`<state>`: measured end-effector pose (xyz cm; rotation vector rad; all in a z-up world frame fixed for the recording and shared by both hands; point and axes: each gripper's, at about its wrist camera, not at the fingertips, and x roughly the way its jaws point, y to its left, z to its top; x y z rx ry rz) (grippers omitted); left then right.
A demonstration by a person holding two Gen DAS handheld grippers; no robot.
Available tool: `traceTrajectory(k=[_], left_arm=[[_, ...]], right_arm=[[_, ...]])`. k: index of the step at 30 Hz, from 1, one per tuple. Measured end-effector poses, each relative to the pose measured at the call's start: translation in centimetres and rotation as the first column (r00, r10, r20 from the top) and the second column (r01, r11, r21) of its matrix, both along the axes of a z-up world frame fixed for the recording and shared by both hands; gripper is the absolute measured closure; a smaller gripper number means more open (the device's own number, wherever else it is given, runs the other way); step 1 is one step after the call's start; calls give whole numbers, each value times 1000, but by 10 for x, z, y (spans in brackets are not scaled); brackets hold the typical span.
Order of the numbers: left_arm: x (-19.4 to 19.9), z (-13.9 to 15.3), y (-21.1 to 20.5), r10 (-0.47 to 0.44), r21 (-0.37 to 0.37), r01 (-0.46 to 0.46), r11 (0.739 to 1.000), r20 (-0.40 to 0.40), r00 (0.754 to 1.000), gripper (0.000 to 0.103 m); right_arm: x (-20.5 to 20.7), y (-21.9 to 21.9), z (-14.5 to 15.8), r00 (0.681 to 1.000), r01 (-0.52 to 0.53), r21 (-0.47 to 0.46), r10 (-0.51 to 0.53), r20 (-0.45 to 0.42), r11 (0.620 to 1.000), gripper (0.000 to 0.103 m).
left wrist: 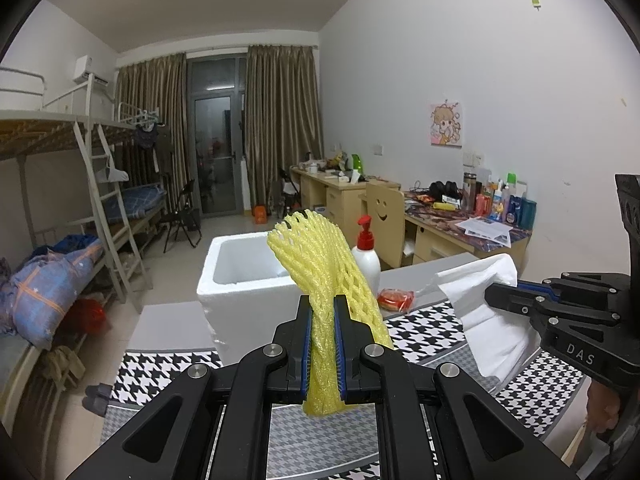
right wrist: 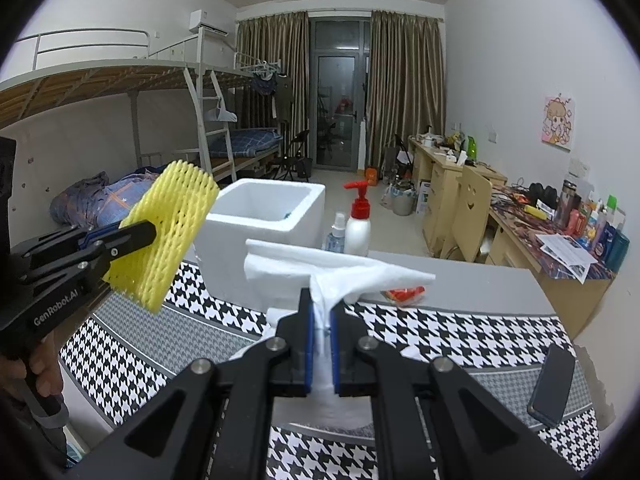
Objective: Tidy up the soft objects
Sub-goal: 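Carry the net sleeve and white cloth over the foam box with both tools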
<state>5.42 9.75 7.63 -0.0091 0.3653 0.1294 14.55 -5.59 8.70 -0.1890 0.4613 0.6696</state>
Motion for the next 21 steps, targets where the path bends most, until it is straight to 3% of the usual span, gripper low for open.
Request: traceTrajectory(k=[21], left_arm=[[16, 20, 25, 15, 4, -16, 1000, 30, 999, 93]], right_arm=[[15, 28, 21, 999, -40, 18, 39, 16, 999, 94]])
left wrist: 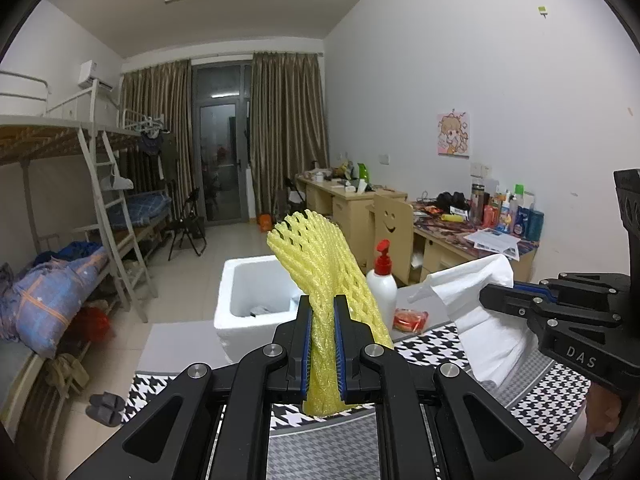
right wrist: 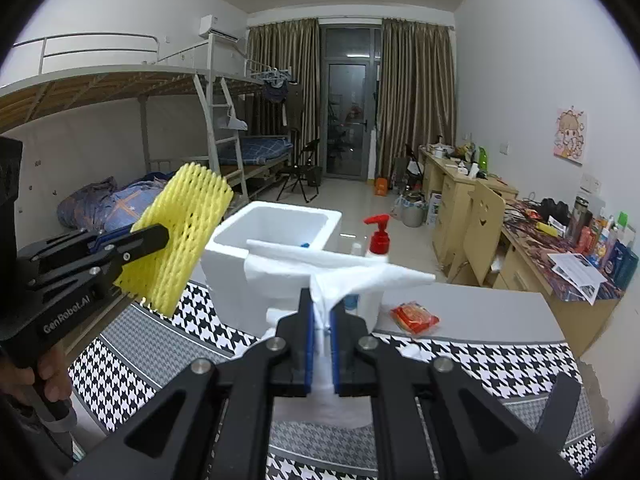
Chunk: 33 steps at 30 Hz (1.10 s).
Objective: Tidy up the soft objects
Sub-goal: 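Carry the net sleeve and white cloth over the foam box with both tools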
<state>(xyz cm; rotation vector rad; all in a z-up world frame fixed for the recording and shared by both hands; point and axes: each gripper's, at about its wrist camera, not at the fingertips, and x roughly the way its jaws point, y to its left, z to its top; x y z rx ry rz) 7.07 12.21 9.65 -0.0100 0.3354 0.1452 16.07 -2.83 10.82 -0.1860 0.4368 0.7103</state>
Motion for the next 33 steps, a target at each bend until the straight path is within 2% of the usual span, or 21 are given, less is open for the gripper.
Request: traceTrajectory(k=[15, 33], left_arm=[[11, 13, 12, 16, 4, -17, 1000, 21, 1000, 93], [39, 20, 30, 45, -20, -45, 999, 5, 999, 93]], right_arm=[[7, 18, 19, 999, -43, 20, 42, 9, 999, 93], [26, 40, 29, 999, -33, 25, 33, 9, 999, 93]])
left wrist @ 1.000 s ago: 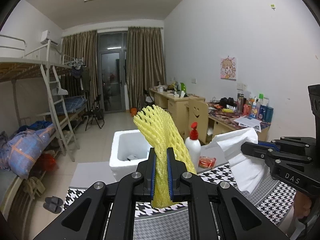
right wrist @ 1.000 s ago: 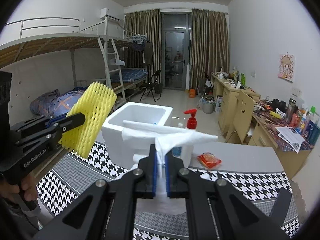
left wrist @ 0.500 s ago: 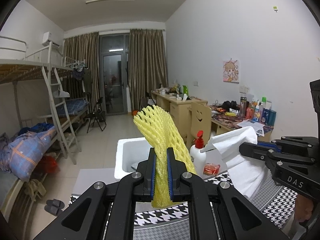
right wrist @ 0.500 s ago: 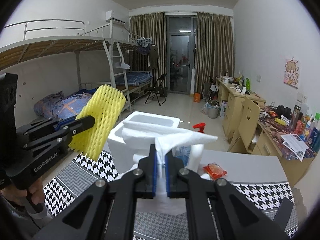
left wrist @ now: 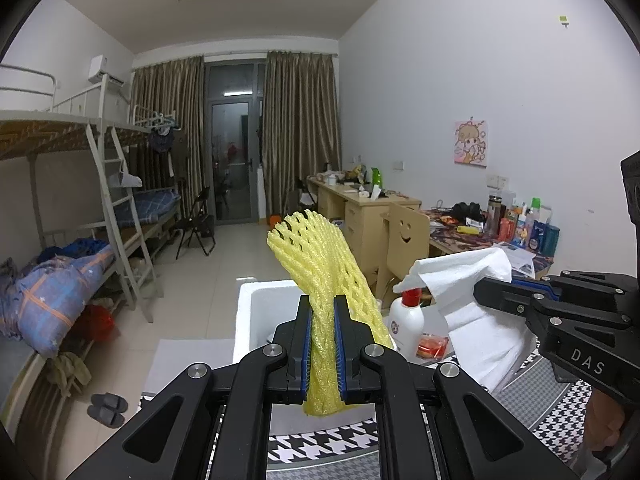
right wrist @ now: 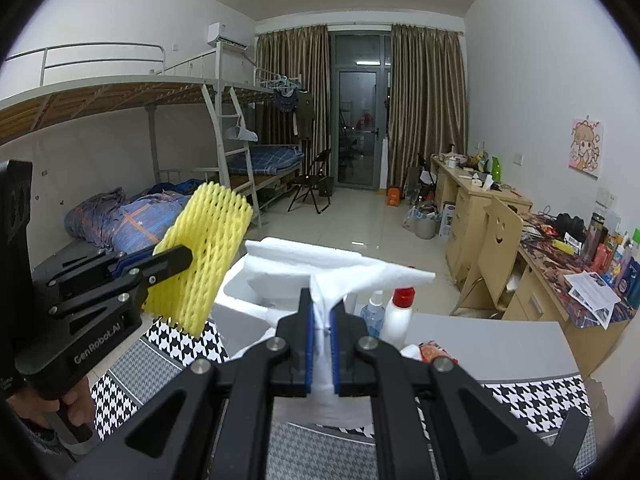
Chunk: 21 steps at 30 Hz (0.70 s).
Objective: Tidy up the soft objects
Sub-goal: 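Carry the net sleeve and white cloth over the foam box with both tools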
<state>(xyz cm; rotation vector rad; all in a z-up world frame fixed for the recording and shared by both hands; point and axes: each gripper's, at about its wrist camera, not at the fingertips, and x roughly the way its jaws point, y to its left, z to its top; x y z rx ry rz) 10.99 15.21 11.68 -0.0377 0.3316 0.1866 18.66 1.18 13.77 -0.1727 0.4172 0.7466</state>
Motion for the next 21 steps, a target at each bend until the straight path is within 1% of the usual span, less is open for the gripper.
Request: traceTrajectory(k=[3, 12, 13, 21], left_arm=[[5, 0, 2, 7, -2, -7, 1000, -1, 1000, 93], [26, -2, 10, 18, -14, -18, 1000, -22, 1000, 93], [24, -2, 9, 16, -17, -16, 1000, -21, 1000, 93], [46, -7, 18, 17, -21, -18, 1000, -52, 999, 93]], right_arm=[[5, 3, 1, 1000, 11, -3, -11, 4, 1000, 93], [24, 13, 1, 1000, 17, -12, -18, -26, 1000, 93], [26, 15, 1, 999, 18, -13, -18, -27, 1000, 93], [38, 24, 1, 999, 18, -21, -19, -44, 1000, 93]])
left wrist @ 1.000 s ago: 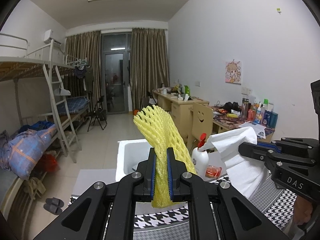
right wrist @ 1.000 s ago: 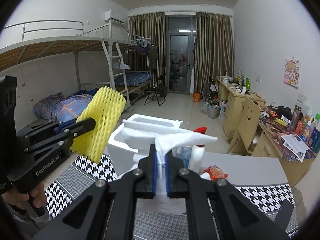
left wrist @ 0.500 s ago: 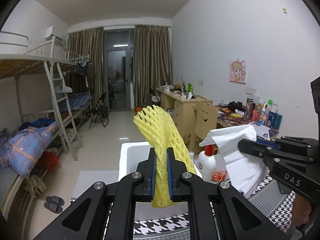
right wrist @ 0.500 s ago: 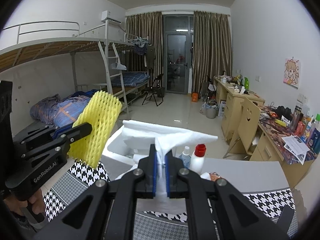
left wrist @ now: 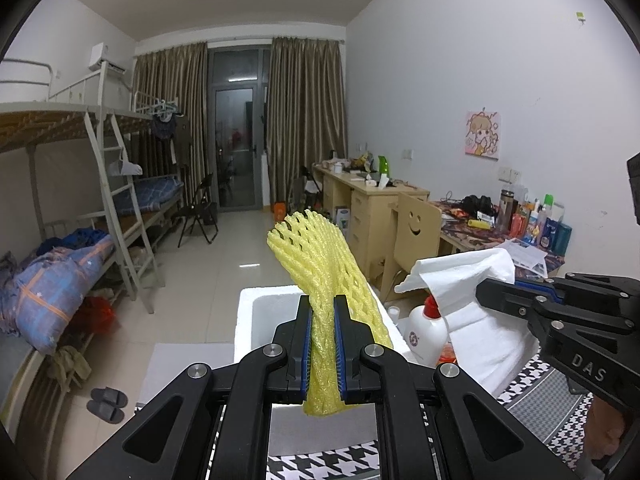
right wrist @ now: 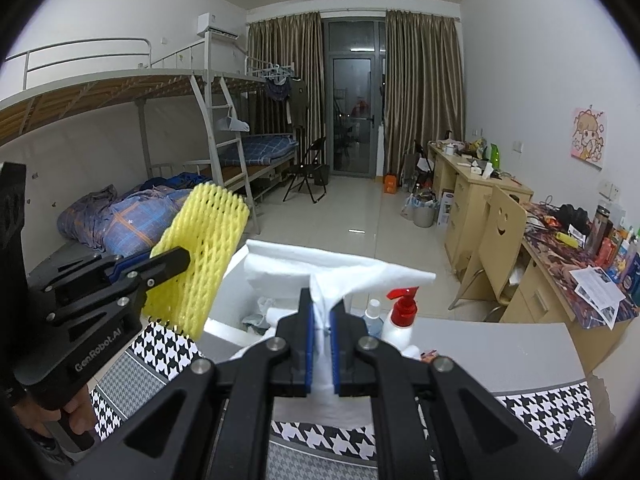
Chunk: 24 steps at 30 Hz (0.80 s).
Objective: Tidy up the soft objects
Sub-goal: 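Carry the net sleeve and white cloth over the foam box with both tools, then lower the net sleeve into the foam box and open the left tool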
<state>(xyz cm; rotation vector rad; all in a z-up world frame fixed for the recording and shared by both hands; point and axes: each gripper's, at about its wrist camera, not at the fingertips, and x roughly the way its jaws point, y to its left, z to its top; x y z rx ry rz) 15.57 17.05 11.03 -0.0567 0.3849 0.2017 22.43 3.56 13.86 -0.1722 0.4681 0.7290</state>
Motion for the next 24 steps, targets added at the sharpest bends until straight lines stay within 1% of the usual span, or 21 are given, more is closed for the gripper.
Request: traceTrajectory(k=[5, 13, 24], left_arm=[[14, -3, 8, -10, -23, 10, 1000, -19, 1000, 93], [35, -16, 19, 6, -36, -8, 999, -58, 998, 93], [65, -31, 29, 11, -36, -15, 999, -117, 993, 93]], right_arm=[[4, 5, -2, 1000, 0, -10, 0, -5, 1000, 93], [17, 13, -6, 999, 20, -23, -21, -25, 1000, 93], [27, 18, -9, 999, 29, -36, -30, -39, 999, 93]])
